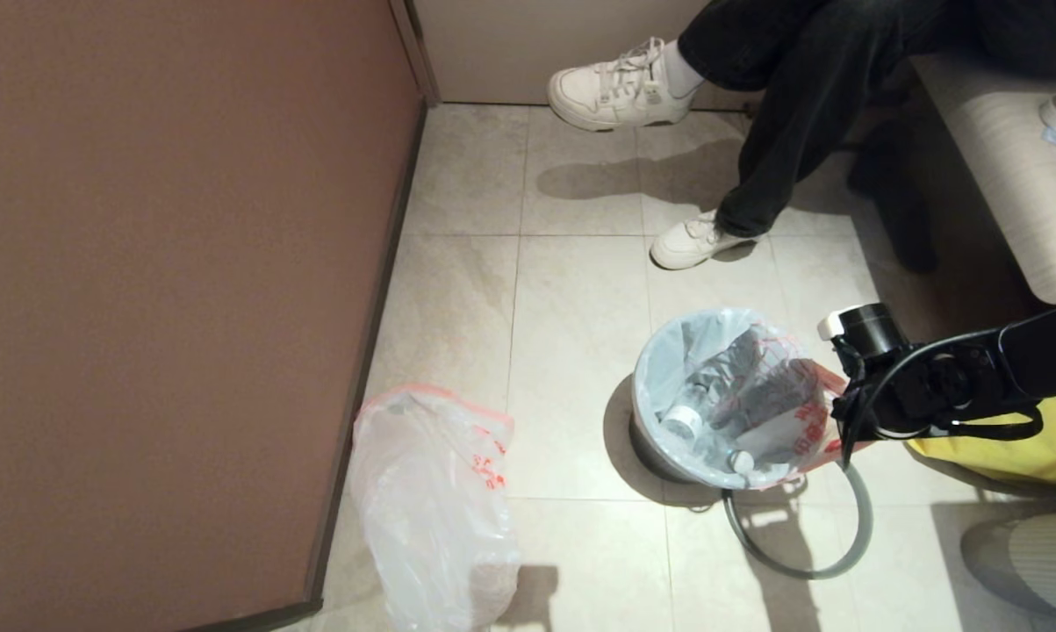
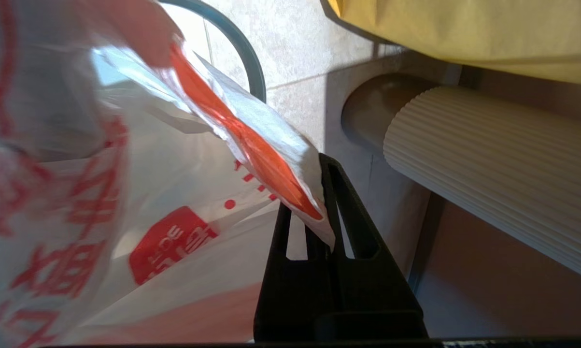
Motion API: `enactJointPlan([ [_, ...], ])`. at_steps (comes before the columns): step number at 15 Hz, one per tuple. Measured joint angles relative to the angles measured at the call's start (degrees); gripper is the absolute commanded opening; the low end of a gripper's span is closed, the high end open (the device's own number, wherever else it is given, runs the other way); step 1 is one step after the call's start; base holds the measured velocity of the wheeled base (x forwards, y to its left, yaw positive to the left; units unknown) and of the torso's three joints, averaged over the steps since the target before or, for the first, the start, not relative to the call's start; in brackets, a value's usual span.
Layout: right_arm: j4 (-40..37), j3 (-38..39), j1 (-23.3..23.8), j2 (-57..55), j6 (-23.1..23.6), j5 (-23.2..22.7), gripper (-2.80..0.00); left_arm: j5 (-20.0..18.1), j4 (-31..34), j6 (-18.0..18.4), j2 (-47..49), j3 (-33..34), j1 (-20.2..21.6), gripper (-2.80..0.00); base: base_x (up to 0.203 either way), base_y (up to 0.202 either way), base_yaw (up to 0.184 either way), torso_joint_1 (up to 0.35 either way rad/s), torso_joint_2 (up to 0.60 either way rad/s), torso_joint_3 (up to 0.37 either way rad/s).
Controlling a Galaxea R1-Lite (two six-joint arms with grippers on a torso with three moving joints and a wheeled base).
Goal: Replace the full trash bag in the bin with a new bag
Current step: Place the trash bag on the floor
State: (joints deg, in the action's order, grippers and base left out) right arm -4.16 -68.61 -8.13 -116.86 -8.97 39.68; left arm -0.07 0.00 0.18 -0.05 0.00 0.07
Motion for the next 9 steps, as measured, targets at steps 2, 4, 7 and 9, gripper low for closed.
enactJointPlan([
  [2,-0.11,-0.01,-0.93,1.46,-0.01,0.99,-2.80,0.02,0.00,0.00,0.00,0.00,0.00,-2.80,0.000,0.000,0.000,0.000,0.00,0.000],
  [4,-0.22,0.17,-2.16,2.95,-0.24,1.19,-2.80,0.00,0.00,0.00,0.00,0.00,0.00,-2.80,0.000,0.000,0.000,0.000,0.00,0.000],
  [7,-0.33,0.63,-4.34,5.26,-2.43,0.52,-2.80,0.02,0.00,-0.01,0.00,0.00,0.00,-2.80,0.000,0.000,0.000,0.000,0.00,0.000],
  [9,-0.58,0.65,-5.59,6.95,-6.24,-2.70,-2.80,0.00,0.00,-0.02,0.00,0.00,0.00,-2.80,0.000,0.000,0.000,0.000,0.00,0.000],
])
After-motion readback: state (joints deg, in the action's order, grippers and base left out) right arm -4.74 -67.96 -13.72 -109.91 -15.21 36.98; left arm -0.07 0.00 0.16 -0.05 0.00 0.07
